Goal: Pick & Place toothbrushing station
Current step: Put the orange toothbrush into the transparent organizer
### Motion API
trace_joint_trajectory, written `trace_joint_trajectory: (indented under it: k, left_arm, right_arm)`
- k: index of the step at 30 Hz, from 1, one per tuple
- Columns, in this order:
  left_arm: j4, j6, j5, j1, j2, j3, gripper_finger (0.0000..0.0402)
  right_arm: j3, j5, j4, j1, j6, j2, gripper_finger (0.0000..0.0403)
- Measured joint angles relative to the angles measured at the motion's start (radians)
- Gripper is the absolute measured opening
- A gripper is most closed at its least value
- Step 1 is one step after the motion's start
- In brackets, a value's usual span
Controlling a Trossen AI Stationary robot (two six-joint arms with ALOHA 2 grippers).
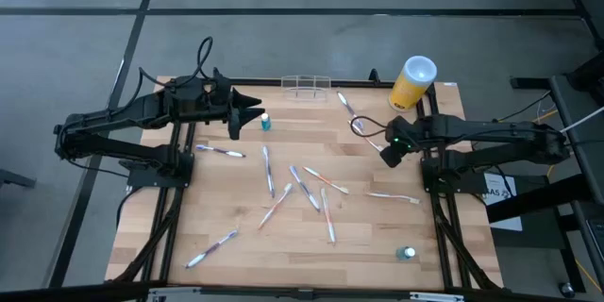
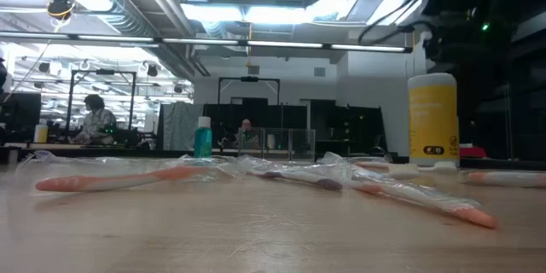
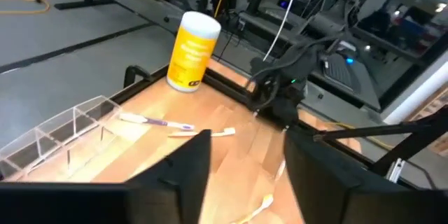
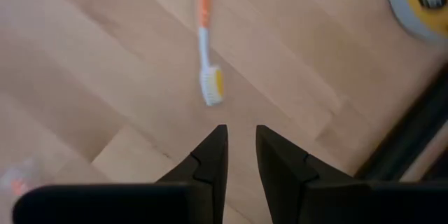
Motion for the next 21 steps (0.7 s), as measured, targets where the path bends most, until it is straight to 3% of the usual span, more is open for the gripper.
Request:
trace_joint_trajectory:
  k: [6,16,21]
  left_arm:
    - [0.098,-0.023,0.011,0.0,0.0,0.0,0.0237]
    - [0.147,-0.045,0.047,0.0,0.0,0.0,0.0236]
    - [0.147,-0.059,0.061,-0.001,0.0,0.0,0.0235]
  right_arm:
    - [0.0,-0.105,0.071,-0.094,0.074,0.156,0.0077]
    - [0.0,-0.117,0.19,-0.136,0.005,0.328,0.008]
    - [0.0,-0.116,0.223,-0.136,-0.013,0.376,0.011]
